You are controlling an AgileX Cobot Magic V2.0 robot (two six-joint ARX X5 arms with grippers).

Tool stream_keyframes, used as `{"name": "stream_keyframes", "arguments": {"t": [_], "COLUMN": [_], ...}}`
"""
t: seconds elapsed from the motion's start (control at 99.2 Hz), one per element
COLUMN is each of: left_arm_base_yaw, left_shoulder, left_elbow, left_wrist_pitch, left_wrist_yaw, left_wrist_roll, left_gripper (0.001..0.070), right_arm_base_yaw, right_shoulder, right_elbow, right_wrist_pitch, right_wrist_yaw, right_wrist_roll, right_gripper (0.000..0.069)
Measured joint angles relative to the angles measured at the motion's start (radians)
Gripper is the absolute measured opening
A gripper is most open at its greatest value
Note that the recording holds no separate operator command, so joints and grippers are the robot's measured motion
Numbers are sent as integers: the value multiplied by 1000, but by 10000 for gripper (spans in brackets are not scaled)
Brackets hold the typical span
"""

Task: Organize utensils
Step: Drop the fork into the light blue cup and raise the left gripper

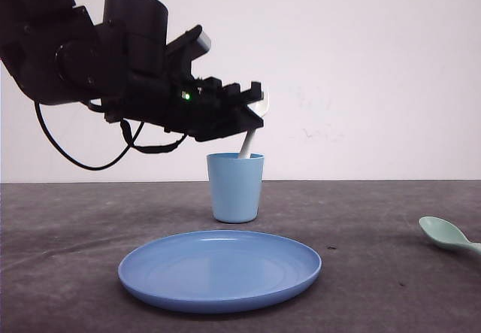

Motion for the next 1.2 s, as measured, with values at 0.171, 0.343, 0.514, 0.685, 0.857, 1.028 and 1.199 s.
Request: {"name": "stream_keyframes", "arguments": {"t": [0.171, 0.343, 0.514, 0.685, 0.857, 1.028, 1.199], "left_arm_base_yaw": [0, 0, 0, 0, 0, 10, 56], "left_shoulder": [24, 24, 24, 24, 24, -31, -251], "left_elbow": [0, 0, 0, 0, 0, 0, 0], "left_wrist_pitch": [-4, -11, -35, -37, -16, -127, -362], "left_wrist_yaw": [0, 0, -1, -1, -1, -1, -18], "left_wrist_roll": [27, 56, 82, 86, 85, 34, -7], "left_gripper": [44, 44, 44, 122, 276, 295, 295], "right_arm_base_yaw": [0, 0, 0, 0, 0, 0, 0], "right_shoulder": [0, 0, 0, 0, 0, 0, 0], "right_elbow": [0, 0, 0, 0, 0, 0, 0], "right_wrist_pitch": [-8, -18, -18, -18, -18, -15, -16], "right_wrist_yaw": [0, 0, 0, 0, 0, 0, -3], "right_wrist_roll": [0, 0, 0, 5, 7, 7, 8], "right_gripper": [680, 680, 680, 680, 680, 680, 680]}}
